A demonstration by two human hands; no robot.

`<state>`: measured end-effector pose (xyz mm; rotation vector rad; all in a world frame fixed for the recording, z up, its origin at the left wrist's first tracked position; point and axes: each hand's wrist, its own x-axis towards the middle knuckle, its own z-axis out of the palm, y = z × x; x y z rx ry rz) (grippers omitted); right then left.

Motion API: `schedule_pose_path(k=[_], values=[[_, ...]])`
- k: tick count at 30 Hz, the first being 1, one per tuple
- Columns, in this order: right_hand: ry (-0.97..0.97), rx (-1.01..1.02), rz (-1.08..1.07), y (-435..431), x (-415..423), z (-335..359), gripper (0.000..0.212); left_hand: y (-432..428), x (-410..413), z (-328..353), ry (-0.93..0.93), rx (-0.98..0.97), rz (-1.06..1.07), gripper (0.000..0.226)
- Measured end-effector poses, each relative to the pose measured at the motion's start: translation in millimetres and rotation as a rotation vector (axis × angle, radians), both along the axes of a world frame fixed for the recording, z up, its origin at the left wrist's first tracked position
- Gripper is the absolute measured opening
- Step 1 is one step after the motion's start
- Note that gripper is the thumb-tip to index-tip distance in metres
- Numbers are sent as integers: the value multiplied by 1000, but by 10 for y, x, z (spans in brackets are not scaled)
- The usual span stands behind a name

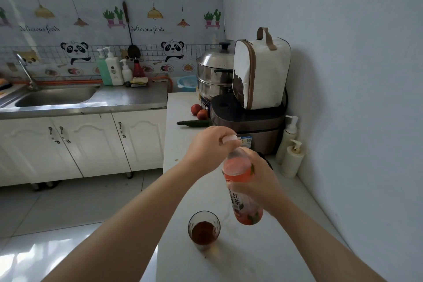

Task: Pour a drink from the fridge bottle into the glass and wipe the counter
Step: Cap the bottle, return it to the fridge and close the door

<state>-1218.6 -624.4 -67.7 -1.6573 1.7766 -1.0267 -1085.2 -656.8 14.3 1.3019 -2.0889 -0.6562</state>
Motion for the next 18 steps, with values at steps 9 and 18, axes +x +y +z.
schedule_pose_path(k=[9,18], values=[[-22,22,1,29,-4,-45,82,-1,23,28,-6,45,-64,51],[-24,34,13,29,-4,-48,84,-59,43,11,-71,-33,-64,29]])
